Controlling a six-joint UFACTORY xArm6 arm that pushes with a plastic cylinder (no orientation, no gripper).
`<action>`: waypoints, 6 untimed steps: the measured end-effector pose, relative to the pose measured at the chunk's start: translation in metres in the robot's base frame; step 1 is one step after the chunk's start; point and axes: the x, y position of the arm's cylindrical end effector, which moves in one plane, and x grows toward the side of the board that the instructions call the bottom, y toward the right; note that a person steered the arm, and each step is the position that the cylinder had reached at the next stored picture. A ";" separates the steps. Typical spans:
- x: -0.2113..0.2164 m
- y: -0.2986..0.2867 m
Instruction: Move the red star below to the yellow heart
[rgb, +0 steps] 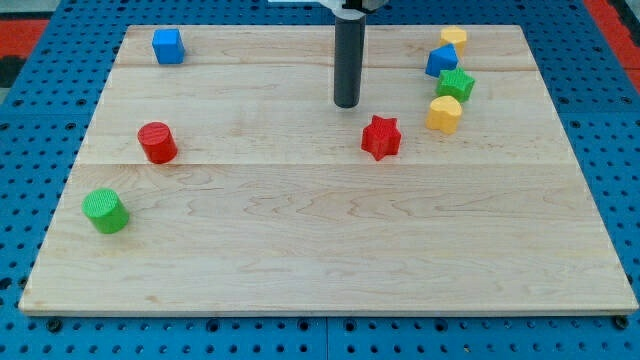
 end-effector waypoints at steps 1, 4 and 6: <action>0.002 -0.006; 0.078 0.044; 0.057 -0.020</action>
